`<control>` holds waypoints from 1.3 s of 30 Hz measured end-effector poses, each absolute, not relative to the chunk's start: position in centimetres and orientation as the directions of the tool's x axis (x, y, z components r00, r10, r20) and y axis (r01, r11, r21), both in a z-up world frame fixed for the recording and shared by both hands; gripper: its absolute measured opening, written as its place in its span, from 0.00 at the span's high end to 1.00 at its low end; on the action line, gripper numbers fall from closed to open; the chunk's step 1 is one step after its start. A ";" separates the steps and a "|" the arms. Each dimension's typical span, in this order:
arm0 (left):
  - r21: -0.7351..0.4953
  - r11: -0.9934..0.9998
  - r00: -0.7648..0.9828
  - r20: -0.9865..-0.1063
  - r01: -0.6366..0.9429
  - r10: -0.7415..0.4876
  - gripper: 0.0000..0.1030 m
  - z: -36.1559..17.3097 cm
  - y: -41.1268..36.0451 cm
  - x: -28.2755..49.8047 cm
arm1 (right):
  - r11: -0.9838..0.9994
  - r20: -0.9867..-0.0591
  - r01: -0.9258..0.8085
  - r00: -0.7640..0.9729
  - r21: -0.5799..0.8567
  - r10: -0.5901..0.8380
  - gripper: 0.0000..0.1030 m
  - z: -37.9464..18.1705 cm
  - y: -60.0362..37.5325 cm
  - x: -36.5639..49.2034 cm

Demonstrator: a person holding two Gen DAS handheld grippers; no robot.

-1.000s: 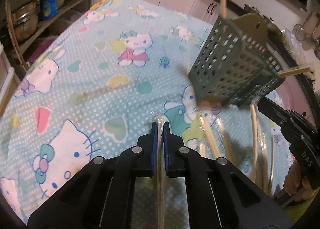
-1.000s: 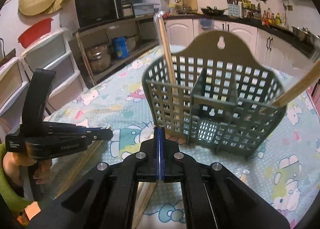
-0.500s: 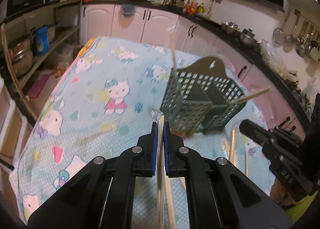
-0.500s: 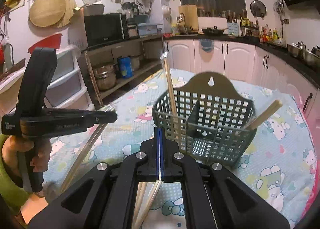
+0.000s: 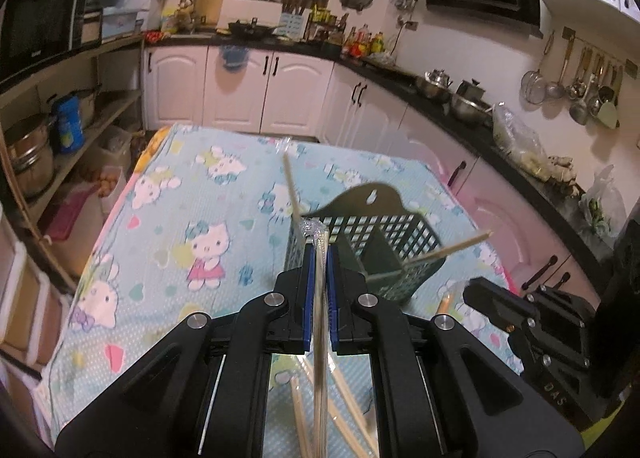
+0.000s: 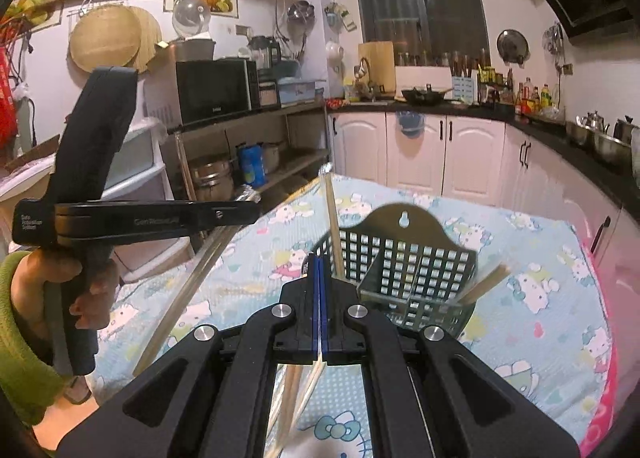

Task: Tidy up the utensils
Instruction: 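Lift the chopsticks with the left tool above the holder while the right tool carries its pair there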

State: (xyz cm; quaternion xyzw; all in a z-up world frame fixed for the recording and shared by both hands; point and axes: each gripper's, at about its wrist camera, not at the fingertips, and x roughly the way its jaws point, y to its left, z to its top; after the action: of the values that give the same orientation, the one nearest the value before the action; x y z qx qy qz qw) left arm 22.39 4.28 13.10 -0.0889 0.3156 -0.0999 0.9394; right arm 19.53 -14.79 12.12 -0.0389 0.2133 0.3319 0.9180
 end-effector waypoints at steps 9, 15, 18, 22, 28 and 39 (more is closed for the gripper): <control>-0.233 0.962 0.828 -0.503 0.144 -0.246 0.99 15.8 3.5 23.4 | 0.783 -0.357 -0.621 0.722 0.045 0.593 0.99 14.9 -15.4 19.3; -0.202 0.970 0.879 -0.429 0.133 -0.209 0.99 18.5 2.6 24.7 | 0.794 -0.304 -0.608 0.750 0.032 0.587 0.99 17.4 -15.9 20.0; -0.196 0.972 0.894 -0.401 0.128 -0.198 0.99 19.4 2.2 25.5 | 0.798 -0.274 -0.602 0.764 0.024 0.584 0.99 18.9 -16.2 20.3; -0.192 0.975 0.917 -0.357 0.115 -0.179 0.99 20.3 2.0 26.6 | 0.803 -0.248 -0.595 0.777 0.012 0.579 0.99 20.2 -16.2 20.8; -0.190 0.977 0.945 -0.294 0.092 -0.147 0.99 21.2 1.7 28.5 | 0.811 -0.211 -0.586 0.791 0.013 0.575 0.99 21.9 -16.5 21.9; -0.167 0.984 0.968 -0.233 0.056 -0.094 0.99 20.7 0.7 31.8 | 0.834 -0.187 -0.552 0.817 0.020 0.545 0.99 23.0 -16.9 24.8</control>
State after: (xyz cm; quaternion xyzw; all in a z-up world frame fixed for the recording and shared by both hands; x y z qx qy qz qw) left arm 31.85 0.66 20.72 -0.0797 0.1210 -0.0379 0.9887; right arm 24.79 -16.92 23.00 -0.0176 0.0929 0.2877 0.9530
